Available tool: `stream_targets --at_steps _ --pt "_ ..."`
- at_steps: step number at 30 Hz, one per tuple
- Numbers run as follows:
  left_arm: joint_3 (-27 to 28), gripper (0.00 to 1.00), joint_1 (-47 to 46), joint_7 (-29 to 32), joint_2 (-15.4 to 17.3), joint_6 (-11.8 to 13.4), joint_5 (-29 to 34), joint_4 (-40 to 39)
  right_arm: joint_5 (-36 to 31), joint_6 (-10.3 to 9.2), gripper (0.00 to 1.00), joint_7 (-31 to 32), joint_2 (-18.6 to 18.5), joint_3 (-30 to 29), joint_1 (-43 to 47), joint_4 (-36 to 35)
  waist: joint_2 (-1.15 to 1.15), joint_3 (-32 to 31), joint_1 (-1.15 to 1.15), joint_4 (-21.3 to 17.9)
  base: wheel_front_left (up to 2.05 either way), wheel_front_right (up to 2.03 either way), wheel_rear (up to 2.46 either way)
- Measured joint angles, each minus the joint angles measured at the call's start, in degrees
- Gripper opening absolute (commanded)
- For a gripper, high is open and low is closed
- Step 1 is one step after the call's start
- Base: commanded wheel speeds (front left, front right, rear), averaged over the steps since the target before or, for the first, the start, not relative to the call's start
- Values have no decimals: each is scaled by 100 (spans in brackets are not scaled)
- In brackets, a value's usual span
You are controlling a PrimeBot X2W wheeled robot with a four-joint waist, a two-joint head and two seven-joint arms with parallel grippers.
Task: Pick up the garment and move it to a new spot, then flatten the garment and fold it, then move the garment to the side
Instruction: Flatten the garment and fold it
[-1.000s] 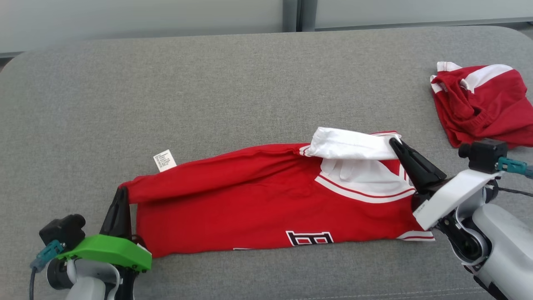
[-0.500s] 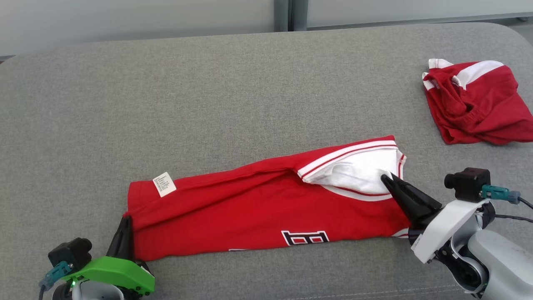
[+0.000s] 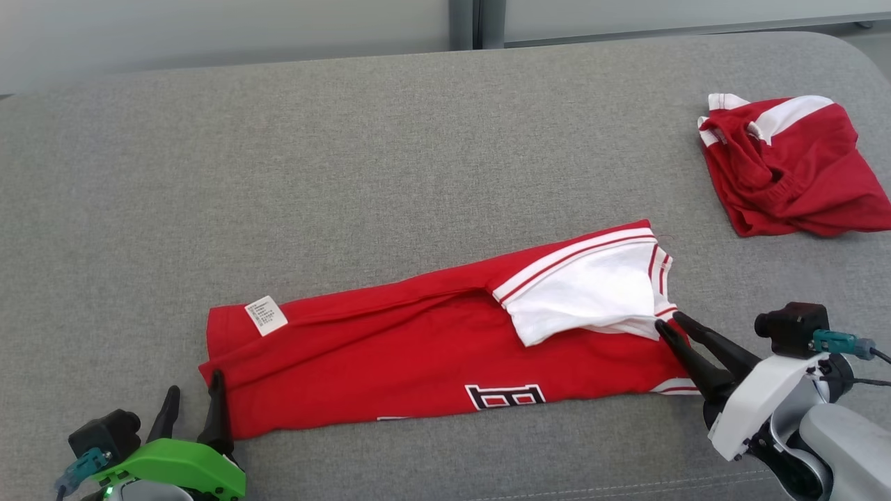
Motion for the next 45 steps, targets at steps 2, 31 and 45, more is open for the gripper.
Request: stream_targets --at_steps 2,31,45 --pt "30 100 3 -1 -10 0 -11 0 9 1 66 -1 -24 -11 74 22 0 -6 0 -6 0 0 0" --pt "13 100 9 -18 -220 -35 503 -1638 1144 -163 100 779 116 -828 -7 542 0 -501 0 253 0 0 0" --pt "-84 100 154 -19 -247 -27 503 -1847 1699 -557 100 1864 314 -813 -204 1233 0 -489 0 808 0 0 0"
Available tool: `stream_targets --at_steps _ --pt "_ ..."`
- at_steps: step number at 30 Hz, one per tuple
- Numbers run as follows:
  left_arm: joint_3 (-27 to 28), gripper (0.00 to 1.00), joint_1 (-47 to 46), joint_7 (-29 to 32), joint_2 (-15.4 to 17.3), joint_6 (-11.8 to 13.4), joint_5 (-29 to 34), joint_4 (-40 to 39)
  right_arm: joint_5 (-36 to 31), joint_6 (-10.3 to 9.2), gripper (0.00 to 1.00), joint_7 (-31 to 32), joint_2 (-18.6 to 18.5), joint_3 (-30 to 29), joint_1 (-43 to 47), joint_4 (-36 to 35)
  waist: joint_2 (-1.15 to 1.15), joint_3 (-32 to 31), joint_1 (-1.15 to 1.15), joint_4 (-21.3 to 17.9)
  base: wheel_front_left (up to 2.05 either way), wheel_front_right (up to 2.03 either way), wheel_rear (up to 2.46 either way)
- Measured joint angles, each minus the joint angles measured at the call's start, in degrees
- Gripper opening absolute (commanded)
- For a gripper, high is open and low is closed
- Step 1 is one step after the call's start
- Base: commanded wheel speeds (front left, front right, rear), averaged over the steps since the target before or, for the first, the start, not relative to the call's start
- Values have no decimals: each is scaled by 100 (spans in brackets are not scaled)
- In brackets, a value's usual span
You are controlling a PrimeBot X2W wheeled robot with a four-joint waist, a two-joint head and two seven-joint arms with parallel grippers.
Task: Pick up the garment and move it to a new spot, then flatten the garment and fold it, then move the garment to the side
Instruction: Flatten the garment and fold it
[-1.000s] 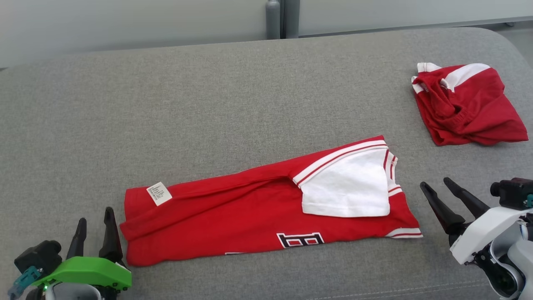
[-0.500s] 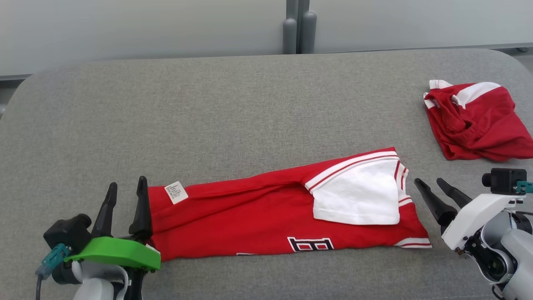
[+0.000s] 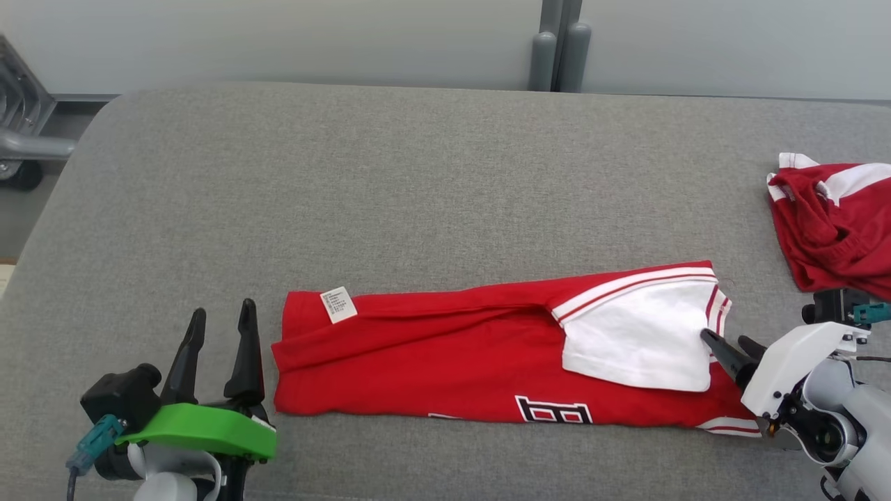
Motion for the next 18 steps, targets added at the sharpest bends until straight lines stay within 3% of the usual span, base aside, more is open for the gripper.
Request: stream_targets --at_steps 8,9,10,12,14,18 --pt "65 100 104 0 -10 53 -8 -104 138 -65 100 388 153 37 -125 218 0 28 0 182 0 0 0" --pt "73 100 112 0 -10 53 -8 -130 182 -65 82 427 190 30 -140 230 0 32 0 188 0 0 0" --pt "76 100 121 0 -10 53 -8 -154 193 -63 46 454 216 31 -162 236 0 36 0 192 0 0 0" --pt "88 100 140 0 -11 70 -8 -181 198 -49 29 500 233 33 -207 242 0 46 0 199 0 0 0" --pt "101 100 146 0 -11 93 -8 -198 235 -5 0 524 247 21 -224 253 0 57 0 200 0 0 0" --pt "160 100 175 0 -15 107 -8 -248 268 65 0 523 301 -29 -290 258 0 72 0 176 0 0 0"
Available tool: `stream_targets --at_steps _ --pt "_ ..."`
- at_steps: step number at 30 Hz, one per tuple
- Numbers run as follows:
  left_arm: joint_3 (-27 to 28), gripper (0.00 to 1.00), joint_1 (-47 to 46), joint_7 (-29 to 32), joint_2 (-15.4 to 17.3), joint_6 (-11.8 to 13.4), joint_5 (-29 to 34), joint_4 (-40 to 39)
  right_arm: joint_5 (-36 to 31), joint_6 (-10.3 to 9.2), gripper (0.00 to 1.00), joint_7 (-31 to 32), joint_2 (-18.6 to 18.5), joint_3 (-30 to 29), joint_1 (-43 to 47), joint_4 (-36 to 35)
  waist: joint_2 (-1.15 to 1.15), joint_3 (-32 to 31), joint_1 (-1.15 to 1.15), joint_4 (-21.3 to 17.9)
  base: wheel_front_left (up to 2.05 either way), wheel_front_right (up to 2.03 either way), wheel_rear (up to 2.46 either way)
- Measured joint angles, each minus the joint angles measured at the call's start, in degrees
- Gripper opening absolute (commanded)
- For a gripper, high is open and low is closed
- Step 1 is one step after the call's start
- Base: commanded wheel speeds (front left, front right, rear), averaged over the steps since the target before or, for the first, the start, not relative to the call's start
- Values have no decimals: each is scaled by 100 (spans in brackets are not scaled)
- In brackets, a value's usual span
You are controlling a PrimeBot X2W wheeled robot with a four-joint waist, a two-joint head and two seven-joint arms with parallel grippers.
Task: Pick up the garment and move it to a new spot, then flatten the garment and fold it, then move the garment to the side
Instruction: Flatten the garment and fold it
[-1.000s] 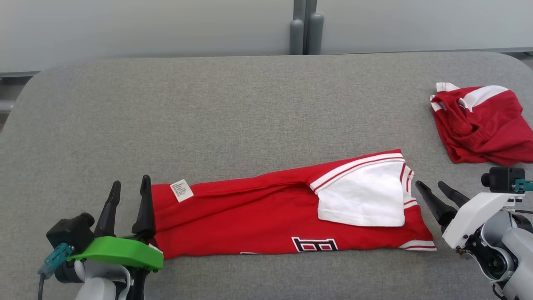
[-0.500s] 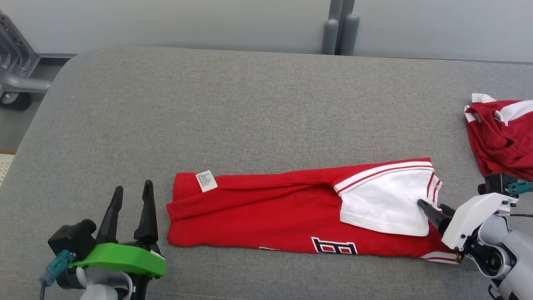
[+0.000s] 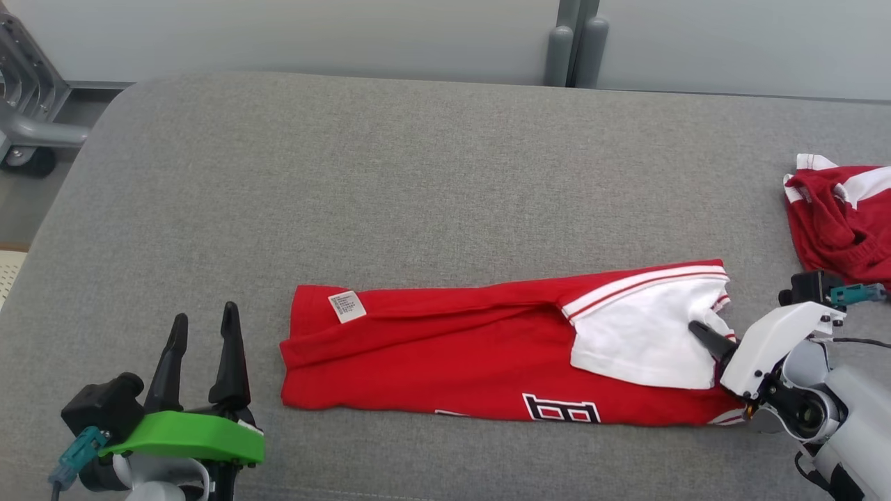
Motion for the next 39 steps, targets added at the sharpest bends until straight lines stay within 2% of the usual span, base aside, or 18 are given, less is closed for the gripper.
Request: stream_targets --at_steps 7,16,22,26,29,33,39 --pt "137 100 96 0 1 37 0 -132 131 109 0 -32 -125 -201 -171 -23 0 -13 0 -169 0 0 0" --pt "159 100 170 0 -1 38 2 -288 144 124 0 -32 -730 -456 -353 8 0 -32 0 -504 0 0 0" --pt "137 100 195 0 -2 38 9 -316 145 125 0 -25 -979 -538 -453 -2 0 -28 0 -732 0 0 0" --pt "52 100 195 0 -4 38 9 -312 214 151 0 4 -965 -589 -466 -129 0 -25 0 -803 0 0 0" --pt "0 100 195 0 -8 38 10 -309 296 243 0 78 -817 -579 -484 -387 0 -27 0 -821 0 0 0" --pt "-53 100 194 0 -8 38 10 -296 323 376 0 279 -568 -285 -515 -939 0 -60 0 -811 0 0 0" --pt "-110 100 193 0 -10 38 10 -281 311 433 0 555 -331 85 -557 -1590 0 -150 0 -708 0 0 0"
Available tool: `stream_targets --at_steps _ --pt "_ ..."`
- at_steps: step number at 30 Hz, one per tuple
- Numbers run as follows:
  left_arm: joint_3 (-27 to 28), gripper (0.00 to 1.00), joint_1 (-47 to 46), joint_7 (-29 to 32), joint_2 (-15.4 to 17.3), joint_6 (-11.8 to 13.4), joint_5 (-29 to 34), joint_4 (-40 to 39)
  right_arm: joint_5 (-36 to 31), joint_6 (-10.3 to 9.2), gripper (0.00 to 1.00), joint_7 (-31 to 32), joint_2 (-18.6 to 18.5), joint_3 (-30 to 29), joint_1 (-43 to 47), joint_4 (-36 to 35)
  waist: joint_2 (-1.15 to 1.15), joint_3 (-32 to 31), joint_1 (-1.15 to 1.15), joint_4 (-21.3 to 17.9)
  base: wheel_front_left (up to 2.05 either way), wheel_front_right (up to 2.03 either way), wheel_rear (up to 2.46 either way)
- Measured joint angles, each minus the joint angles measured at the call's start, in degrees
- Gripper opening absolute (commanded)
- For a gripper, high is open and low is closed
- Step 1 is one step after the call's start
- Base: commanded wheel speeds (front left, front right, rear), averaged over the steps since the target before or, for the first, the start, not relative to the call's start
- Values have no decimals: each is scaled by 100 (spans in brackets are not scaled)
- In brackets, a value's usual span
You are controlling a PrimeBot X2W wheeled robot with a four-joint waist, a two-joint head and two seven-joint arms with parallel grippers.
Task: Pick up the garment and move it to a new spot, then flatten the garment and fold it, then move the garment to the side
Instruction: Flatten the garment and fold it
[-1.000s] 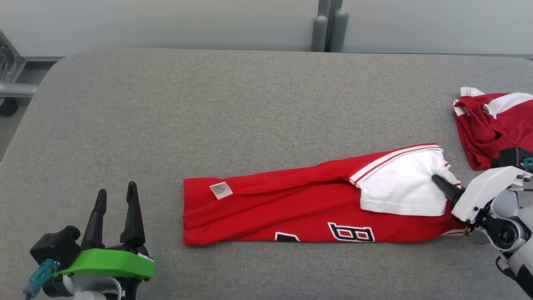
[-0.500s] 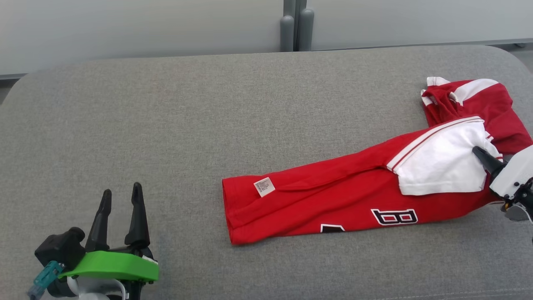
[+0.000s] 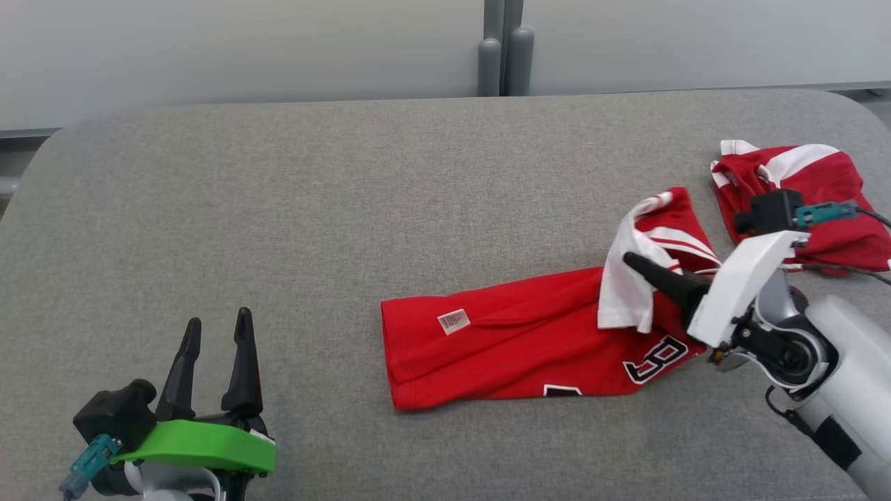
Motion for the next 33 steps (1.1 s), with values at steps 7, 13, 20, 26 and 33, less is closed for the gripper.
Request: stream_targets --at_steps 7,13,20,26,33 --pt "-63 100 0 0 0 0 0 5 7 1 0 391 493 506 -49 -564 0 -88 0 198 0 0 0" --pt "-118 100 0 0 -1 0 -3 14 -127 -5 0 528 804 779 -231 -543 0 -119 0 403 0 0 0" --pt "-269 100 -1 0 -1 0 -67 70 -319 -364 0 548 1240 949 -362 -25 0 -134 0 687 0 0 0" --pt "-434 100 -3 0 0 0 -153 132 -583 -672 0 548 1544 1137 -435 523 0 -146 0 966 0 0 0" --pt "-495 100 -8 0 0 0 -244 178 -977 -969 49 522 1716 1345 -639 1124 0 -187 0 1293 0 0 0"
